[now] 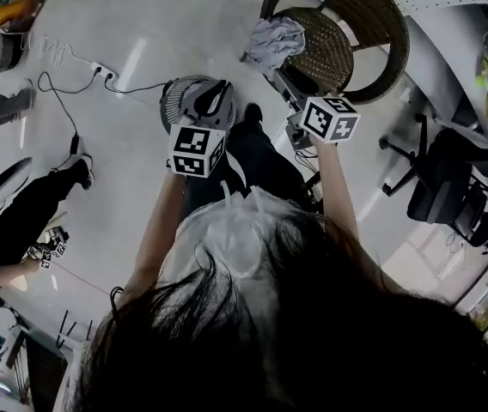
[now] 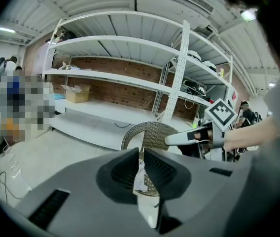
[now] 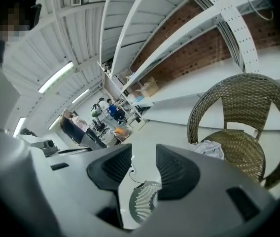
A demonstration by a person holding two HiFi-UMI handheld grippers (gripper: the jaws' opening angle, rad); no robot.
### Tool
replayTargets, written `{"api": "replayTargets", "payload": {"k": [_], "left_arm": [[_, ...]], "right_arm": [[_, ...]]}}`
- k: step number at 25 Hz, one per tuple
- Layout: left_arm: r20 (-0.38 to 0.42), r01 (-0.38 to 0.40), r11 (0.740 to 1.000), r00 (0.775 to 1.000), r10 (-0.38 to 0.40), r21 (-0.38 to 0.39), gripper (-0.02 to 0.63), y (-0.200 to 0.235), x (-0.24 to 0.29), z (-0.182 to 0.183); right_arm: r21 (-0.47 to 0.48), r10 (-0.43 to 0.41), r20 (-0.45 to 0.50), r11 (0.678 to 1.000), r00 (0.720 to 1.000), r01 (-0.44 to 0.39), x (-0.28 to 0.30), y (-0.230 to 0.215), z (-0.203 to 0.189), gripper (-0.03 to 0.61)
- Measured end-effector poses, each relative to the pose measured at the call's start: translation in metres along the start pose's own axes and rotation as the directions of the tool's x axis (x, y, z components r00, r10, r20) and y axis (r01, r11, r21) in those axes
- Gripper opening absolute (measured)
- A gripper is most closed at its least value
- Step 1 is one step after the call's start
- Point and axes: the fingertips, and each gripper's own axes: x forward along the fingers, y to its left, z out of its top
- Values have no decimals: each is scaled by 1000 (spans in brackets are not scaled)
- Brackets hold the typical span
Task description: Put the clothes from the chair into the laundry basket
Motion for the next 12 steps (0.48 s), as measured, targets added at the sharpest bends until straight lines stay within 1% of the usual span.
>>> {"api": "replayTargets", "payload": {"k": [2,5,9,12], "left_arm": [[-10,-14,1000,1000,14,-6,40,-1,15,-1],[-30,-31,1000,999,31,3,40,1,37,-7],[-63,-53,998,997,51,-24,40,14,62,-24],[-98,-66,997,993,61,-48,40,27,76,-40]], "right_arm": [[-5,15,-20,1000,1000,-15,13,-17,5,144],[-32,-17,-55,999,998,15,34,-50,7,147],[-70,-71,-126,996,989,63,70,-96,-6,201],[-63,-109,-187,993,976,99,95,-127,-24,236]]}}
